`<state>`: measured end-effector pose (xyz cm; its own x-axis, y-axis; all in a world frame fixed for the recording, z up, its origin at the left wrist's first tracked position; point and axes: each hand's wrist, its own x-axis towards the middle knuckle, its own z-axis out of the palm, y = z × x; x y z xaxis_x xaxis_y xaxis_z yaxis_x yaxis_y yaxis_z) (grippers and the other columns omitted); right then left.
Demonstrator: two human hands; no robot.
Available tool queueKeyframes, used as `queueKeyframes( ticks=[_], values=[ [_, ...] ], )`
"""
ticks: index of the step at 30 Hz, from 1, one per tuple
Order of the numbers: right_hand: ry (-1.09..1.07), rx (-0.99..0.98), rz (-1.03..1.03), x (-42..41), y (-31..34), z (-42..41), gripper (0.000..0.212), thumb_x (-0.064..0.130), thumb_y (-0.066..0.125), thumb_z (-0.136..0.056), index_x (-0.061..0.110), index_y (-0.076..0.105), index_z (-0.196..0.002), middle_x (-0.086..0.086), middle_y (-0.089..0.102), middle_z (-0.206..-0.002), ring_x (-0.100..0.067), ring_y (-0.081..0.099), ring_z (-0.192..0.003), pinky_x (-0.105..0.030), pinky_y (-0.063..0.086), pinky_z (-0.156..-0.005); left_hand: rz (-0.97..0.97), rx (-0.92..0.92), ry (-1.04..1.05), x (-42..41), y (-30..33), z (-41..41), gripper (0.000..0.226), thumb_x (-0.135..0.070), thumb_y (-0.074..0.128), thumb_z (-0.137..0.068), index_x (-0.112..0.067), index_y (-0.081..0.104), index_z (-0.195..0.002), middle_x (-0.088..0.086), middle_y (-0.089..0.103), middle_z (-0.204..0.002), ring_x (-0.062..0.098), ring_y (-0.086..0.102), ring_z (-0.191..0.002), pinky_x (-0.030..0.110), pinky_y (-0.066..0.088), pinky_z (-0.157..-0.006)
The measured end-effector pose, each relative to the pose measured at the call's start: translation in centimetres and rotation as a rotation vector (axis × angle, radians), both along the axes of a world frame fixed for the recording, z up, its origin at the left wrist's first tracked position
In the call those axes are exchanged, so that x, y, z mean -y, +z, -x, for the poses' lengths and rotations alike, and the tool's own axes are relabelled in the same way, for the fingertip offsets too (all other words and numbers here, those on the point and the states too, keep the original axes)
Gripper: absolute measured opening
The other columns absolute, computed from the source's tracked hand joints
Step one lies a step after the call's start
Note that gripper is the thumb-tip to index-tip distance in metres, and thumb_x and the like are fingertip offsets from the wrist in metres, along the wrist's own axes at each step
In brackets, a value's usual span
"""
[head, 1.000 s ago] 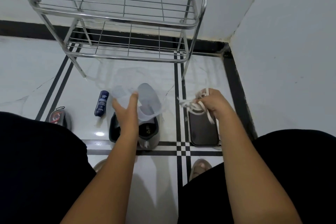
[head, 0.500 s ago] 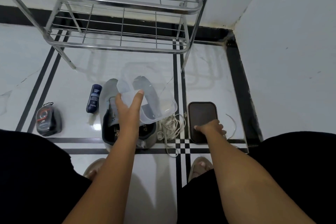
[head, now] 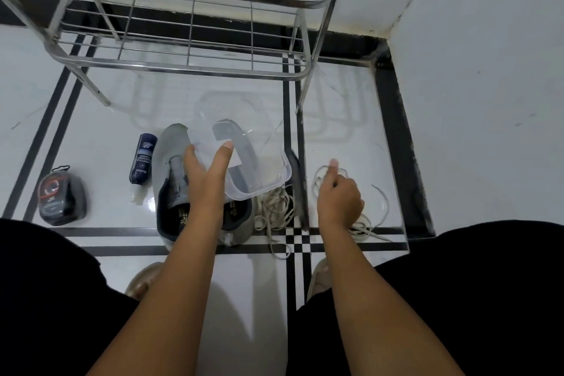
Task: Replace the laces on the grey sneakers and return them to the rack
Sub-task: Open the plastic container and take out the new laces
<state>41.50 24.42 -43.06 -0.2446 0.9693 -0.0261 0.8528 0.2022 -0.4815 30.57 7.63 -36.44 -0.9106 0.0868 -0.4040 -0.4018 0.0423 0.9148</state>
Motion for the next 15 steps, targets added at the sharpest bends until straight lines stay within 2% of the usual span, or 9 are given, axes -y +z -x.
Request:
queueKeyframes(
  ticks=[2, 4, 5, 7, 9, 11, 13, 15],
  values=[
    [-0.242, -0.032, 0.084, -1.6, -1.0, -1.1, 0.063, 0.053, 0.024, -0.100, 0.009, 0.069, -0.099, -0.014, 0.064, -0.104, -0.034, 0.060, -0.096, -0.044, 0.048, -0.086, -0.013, 0.002, 0.009, -0.1, -0.1, 0.0, 0.065, -0.039, 0.064, -0.088, -0.026, 0.033, -0.144, -0.011, 0.049, -0.130, 0.010, 0.051, -0.118, 0.023, 0.041, -0.090],
    [-0.412, 0.078, 0.274, -2.9, -2.3, -3.0, 0.047, 0.048, 0.042, -0.097, 0.012, 0.056, -0.124, -0.017, 0.050, -0.129, -0.037, 0.047, -0.117, -0.050, 0.044, -0.095, -0.026, 0.001, 0.009, -0.2, -0.1, -0.1, 0.065, -0.039, 0.063, -0.089, -0.026, 0.031, -0.144, -0.011, 0.048, -0.130, 0.010, 0.051, -0.118, 0.022, 0.041, -0.088],
    [-0.460, 0.139, 0.408, -3.0, -2.9, -3.8, 0.058, 0.052, 0.053, -0.091, 0.014, 0.045, -0.134, -0.018, 0.041, -0.137, -0.039, 0.039, -0.124, -0.052, 0.040, -0.100, -0.023, 0.001, 0.001, -0.2, -0.2, -0.2, 0.065, -0.038, 0.063, -0.089, -0.025, 0.031, -0.145, -0.011, 0.048, -0.129, 0.010, 0.051, -0.118, 0.021, 0.042, -0.088],
    [-0.502, 0.185, 0.591, -2.8, -3.5, -4.5, 0.098, 0.068, 0.064, -0.074, 0.018, 0.022, -0.147, -0.019, 0.022, -0.149, -0.042, 0.026, -0.134, -0.056, 0.032, -0.105, -0.023, 0.002, -0.030, -0.1, -0.6, -0.4, 0.068, -0.038, 0.064, -0.088, -0.025, 0.030, -0.145, -0.010, 0.048, -0.130, 0.010, 0.052, -0.118, 0.021, 0.044, -0.089],
    [-0.461, 0.184, 0.647, -2.8, -4.2, -4.0, 0.117, 0.077, 0.064, -0.065, 0.024, 0.007, -0.153, -0.019, 0.005, -0.156, -0.046, 0.013, -0.141, -0.060, 0.024, -0.109, -0.021, 0.025, -0.058, 0.0, -1.0, -0.6, 0.074, -0.045, 0.068, -0.082, -0.028, 0.031, -0.144, -0.008, 0.050, -0.135, 0.012, 0.054, -0.119, 0.029, 0.047, -0.096],
    [-0.359, 0.199, 0.638, -3.4, -5.2, -3.0, 0.117, 0.078, 0.065, -0.064, 0.029, 0.005, -0.153, -0.016, -0.004, -0.159, -0.045, 0.002, -0.144, -0.063, 0.020, -0.110, -0.028, 0.032, -0.076, 0.1, -1.5, -0.7, 0.064, -0.045, 0.069, -0.081, -0.031, 0.038, -0.135, -0.007, 0.055, -0.131, 0.012, 0.057, -0.116, 0.031, 0.050, -0.093],
    [-0.181, 0.287, 0.569, -3.9, -6.5, -2.2, 0.108, 0.073, 0.066, -0.068, 0.032, 0.013, -0.152, -0.012, -0.005, -0.160, -0.042, -0.001, -0.145, -0.063, 0.022, -0.111, -0.032, 0.034, -0.083, 0.0, -1.7, -0.9, 0.051, -0.037, 0.067, -0.086, -0.036, 0.038, -0.128, -0.009, 0.057, -0.125, 0.009, 0.059, -0.111, 0.026, 0.049, -0.085],
    [0.002, 0.338, 0.443, -4.2, -7.8, -1.6, 0.084, 0.062, 0.065, -0.079, 0.029, 0.029, -0.147, -0.012, 0.007, -0.159, -0.038, 0.008, -0.144, -0.058, 0.026, -0.111, -0.025, 0.048, -0.093, -0.2, -1.9, -1.0, 0.062, -0.037, 0.066, -0.087, -0.033, 0.033, -0.139, -0.008, 0.054, -0.129, 0.010, 0.057, -0.113, 0.026, 0.048, -0.087]
  ],
)
